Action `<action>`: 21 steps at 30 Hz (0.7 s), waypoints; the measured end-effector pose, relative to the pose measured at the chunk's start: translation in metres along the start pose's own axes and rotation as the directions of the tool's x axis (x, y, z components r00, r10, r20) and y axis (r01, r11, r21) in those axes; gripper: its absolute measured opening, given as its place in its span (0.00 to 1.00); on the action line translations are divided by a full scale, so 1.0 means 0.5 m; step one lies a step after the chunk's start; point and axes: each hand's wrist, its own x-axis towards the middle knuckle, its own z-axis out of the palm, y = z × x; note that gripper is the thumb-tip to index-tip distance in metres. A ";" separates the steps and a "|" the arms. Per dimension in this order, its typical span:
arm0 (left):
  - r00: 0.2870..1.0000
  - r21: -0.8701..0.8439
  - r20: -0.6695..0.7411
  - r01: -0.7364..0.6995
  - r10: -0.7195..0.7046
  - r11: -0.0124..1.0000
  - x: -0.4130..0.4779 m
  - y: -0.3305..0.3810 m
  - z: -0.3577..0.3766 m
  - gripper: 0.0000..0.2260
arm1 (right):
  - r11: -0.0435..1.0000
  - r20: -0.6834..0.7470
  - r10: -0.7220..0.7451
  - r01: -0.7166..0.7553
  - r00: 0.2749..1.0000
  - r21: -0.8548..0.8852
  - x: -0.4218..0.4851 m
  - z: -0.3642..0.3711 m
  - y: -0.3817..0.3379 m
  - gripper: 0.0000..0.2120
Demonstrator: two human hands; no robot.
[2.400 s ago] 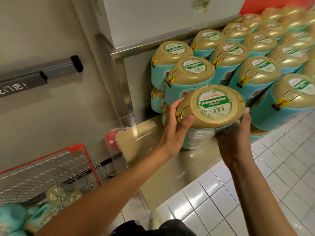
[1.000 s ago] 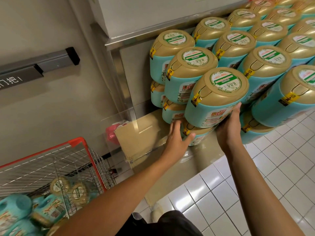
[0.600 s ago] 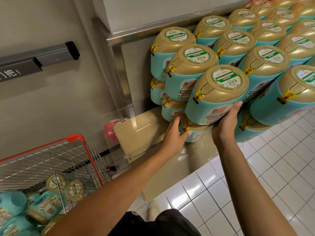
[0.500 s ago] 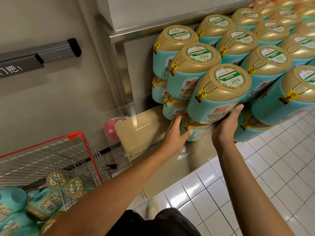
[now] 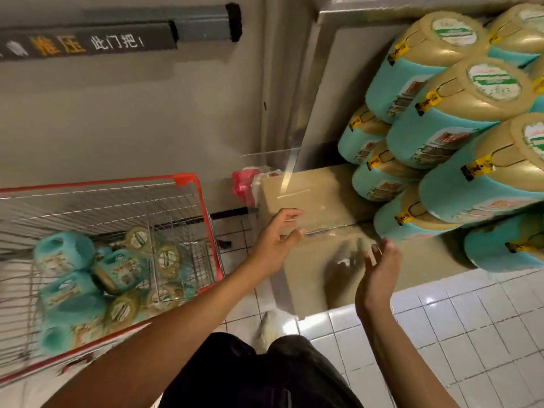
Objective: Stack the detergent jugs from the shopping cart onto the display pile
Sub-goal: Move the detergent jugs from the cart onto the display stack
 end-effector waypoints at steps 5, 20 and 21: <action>0.984 -0.087 -0.170 0.035 -0.050 0.996 -0.086 -0.061 -0.162 0.10 | 0.980 0.271 0.039 0.016 0.962 -0.198 -0.094 0.124 0.069 0.20; 0.722 -0.315 -0.621 0.126 -0.305 0.941 -0.387 -0.287 -0.615 0.07 | 0.883 0.701 0.293 0.096 0.650 -0.459 -0.423 0.574 0.214 0.17; 0.695 -0.346 -0.636 0.131 -0.335 0.929 -0.402 -0.301 -0.642 0.06 | 0.873 0.713 0.329 0.089 0.619 -0.480 -0.444 0.604 0.232 0.17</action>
